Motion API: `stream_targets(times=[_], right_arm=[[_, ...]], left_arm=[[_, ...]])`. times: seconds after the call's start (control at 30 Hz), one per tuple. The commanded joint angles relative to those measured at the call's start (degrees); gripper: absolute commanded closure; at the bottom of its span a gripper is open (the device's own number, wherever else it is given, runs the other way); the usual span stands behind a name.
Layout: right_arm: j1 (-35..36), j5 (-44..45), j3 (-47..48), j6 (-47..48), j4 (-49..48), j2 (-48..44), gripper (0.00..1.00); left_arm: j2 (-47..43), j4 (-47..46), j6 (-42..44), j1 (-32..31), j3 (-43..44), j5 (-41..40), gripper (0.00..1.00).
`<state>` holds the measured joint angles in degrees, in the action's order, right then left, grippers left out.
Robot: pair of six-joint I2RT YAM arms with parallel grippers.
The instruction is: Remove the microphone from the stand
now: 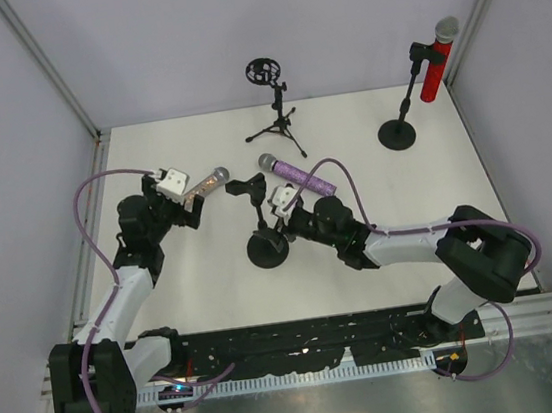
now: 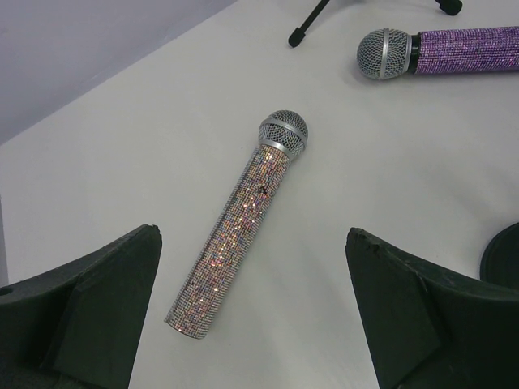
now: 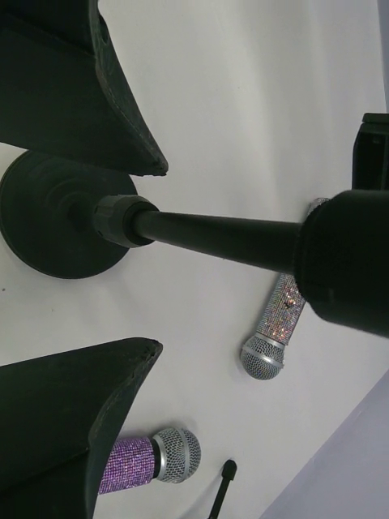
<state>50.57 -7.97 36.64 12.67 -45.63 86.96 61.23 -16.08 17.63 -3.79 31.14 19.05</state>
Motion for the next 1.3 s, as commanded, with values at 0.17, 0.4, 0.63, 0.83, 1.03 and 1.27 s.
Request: stream_targets(times=[0.17,0.4,0.63,0.83,1.03,1.27], right_arm=[[2.1,5.5,2.7,-1.1,-3.2,1.9,0.35],[2.1,5.4,2.5,-1.2,-3.2,1.4,0.81],[1.0,4.2,8.1,-0.3,8.8,-3.4,0.95],[-7.9,-9.0,21.1,-11.6,27.8,-9.2,0.94],[-15.2,-16.0,28.3,-22.5,31.8,-12.2,0.95],[-17.3,-21.6,26.8,-30.3,28.1,-16.2,0.95]], left_arm=[[-1.4,-4.1,-1.5,0.6,-0.2,1.0,0.0],[-1.4,-4.6,-2.2,0.6,-0.4,2.3,0.01],[-3.4,-2.3,0.8,0.6,0.9,5.6,0.01],[-8.7,4.0,2.3,-0.2,6.8,16.6,0.0],[-7.5,6.9,0.0,-11.8,15.2,13.3,0.0],[-0.2,11.1,-7.3,-22.8,22.5,14.9,0.0]])
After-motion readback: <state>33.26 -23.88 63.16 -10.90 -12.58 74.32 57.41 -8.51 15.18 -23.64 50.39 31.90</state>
